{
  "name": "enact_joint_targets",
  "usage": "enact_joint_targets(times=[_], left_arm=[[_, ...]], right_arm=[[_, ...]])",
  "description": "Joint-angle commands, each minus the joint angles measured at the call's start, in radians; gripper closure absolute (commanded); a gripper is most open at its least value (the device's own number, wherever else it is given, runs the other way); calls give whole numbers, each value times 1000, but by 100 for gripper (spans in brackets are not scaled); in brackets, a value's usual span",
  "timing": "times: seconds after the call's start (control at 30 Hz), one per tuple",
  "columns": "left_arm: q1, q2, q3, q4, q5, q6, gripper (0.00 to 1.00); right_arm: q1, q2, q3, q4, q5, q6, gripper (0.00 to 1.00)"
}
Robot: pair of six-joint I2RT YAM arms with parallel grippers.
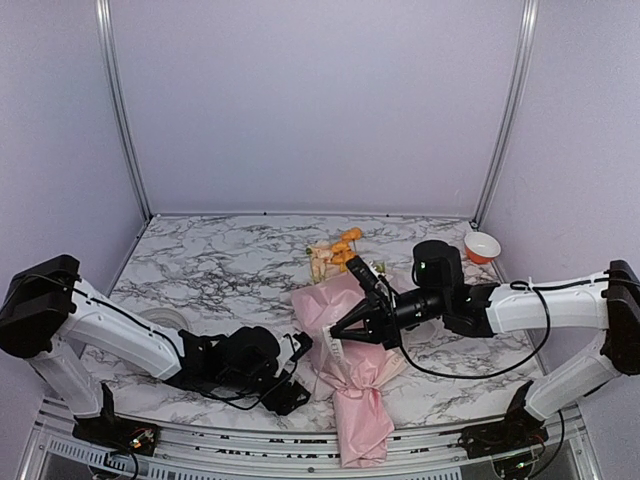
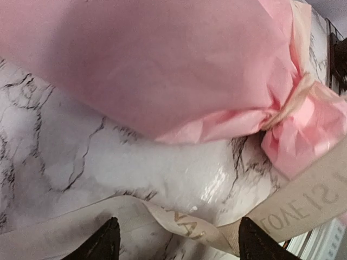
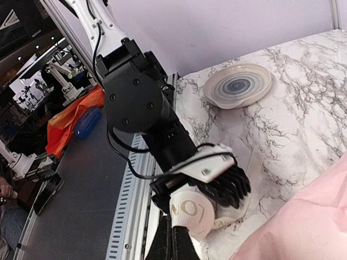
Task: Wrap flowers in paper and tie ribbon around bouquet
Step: Pass from the left arm to the right, then pass from the right arm to the left
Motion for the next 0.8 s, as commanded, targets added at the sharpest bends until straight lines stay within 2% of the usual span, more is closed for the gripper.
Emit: enact_joint_targets(times=[0.0, 0.1, 0.23, 0.3, 0.37, 0.47, 0.6, 0.77], left_arm=[[-8, -189, -150, 97, -82, 126, 20], [-47, -267, -166, 152, -142, 249, 18], [-100, -208, -68, 192, -228, 332, 19], [-104, -177, -48, 278, -192, 345, 16], [-104, -169, -81, 437, -155, 352, 9], [-104, -115, -115, 635, -181, 373, 1], [-104, 5, -13, 667, -162, 393, 1], [-100, 52, 1, 747, -126, 417, 1]], right_arm=[[-11, -9, 3, -51, -14, -35, 100], [-10, -17, -14, -71, -7, -45, 100], [-11, -40, -36, -87, -17, -40, 100], [-10, -58, -44, -103, -18, -40, 100], [-11, -79, -49, -123, -15, -47, 100], [-11, -100, -65, -119, -14, -42, 100], [-11, -98, -70, -121, -17, -41, 100], [-11, -115, -81, -116, -10, -44, 100]])
